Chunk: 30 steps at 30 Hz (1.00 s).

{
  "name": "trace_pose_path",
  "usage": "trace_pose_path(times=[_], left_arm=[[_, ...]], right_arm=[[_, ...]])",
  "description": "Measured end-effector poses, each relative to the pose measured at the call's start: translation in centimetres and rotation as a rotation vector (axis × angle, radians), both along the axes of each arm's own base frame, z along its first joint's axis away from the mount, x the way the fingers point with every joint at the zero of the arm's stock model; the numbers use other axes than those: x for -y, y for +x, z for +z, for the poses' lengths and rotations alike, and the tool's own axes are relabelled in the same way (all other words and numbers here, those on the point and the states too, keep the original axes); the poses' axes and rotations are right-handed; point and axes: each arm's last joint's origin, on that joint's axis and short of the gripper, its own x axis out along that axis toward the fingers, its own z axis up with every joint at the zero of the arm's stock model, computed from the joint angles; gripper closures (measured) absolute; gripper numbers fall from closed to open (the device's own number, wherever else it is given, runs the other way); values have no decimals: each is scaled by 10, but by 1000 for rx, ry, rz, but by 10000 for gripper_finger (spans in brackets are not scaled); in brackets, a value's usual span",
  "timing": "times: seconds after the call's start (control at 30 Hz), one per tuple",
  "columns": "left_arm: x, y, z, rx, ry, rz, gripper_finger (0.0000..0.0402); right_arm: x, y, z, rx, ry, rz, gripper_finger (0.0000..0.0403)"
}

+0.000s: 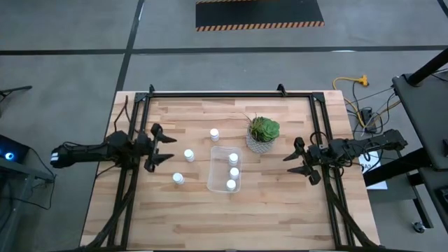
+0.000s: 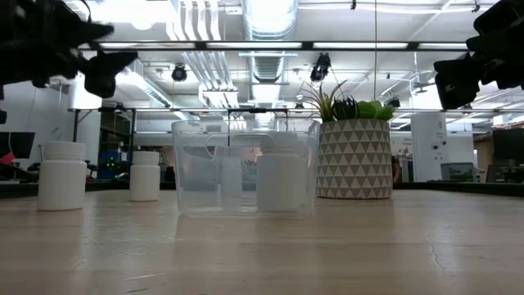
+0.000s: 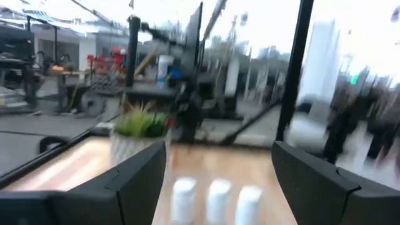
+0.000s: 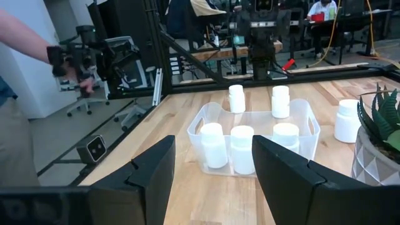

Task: Pick and place pill bottles into a basket
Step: Put the white medicine bottle into the transparent bin

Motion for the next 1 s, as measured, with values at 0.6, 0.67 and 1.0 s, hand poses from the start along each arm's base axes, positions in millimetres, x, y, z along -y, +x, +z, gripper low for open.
trace_pose_path(times=[0.6, 0.67, 1.0], left_arm=[[-3, -1, 36, 382, -635, -102, 127], [-4, 1, 36, 373, -689, -116, 127], [-5, 17, 58, 360, -779, -141, 127]], right_arm=[[0, 0, 0, -5, 0, 0, 202], [0, 0, 0, -5, 0, 0, 202], [0, 0, 0, -5, 1, 0, 202]])
